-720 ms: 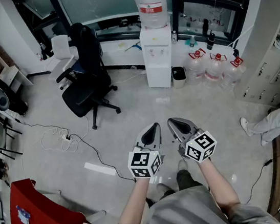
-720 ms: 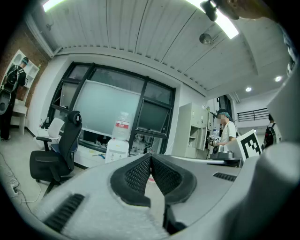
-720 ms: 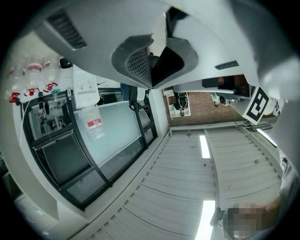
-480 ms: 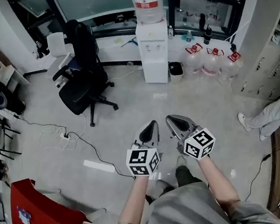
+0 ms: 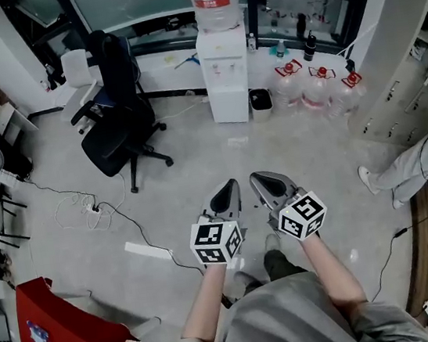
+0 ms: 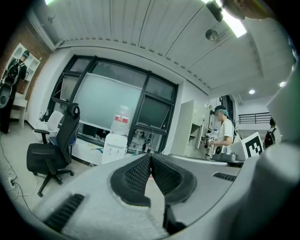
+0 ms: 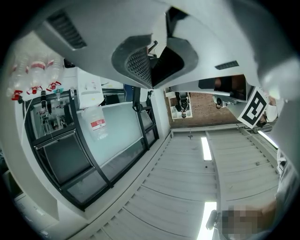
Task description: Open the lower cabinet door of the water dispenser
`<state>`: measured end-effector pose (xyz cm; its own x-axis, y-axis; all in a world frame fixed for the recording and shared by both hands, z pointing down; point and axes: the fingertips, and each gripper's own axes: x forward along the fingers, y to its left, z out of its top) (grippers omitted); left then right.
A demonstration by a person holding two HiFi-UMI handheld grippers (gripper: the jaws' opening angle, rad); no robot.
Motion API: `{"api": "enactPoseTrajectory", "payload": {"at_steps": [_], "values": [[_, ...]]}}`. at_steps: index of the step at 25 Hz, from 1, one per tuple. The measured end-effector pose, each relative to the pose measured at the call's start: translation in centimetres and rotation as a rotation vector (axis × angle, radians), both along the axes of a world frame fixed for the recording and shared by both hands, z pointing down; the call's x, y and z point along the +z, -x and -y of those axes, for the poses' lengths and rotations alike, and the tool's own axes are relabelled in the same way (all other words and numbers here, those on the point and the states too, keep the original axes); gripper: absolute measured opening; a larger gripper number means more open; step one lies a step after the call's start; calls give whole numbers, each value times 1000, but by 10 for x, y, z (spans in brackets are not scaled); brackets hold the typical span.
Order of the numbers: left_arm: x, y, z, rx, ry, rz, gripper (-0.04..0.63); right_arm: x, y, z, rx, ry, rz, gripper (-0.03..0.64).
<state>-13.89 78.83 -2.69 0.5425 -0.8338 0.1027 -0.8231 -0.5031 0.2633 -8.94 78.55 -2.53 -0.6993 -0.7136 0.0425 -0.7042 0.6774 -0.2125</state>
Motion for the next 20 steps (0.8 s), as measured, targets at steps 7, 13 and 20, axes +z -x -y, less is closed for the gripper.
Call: {"api": "enactPoseTrajectory", "payload": {"at_steps": [7,13,20], "values": [[12,-40,40,8,36,9,11,13,-42,39,6,28,4,11],[23,-86,80,21,69,29,11,23,-88,80,19,47,16,11],[31,-135,118,39,98,68,11,36,-138,117,36,79,52,11]]}}
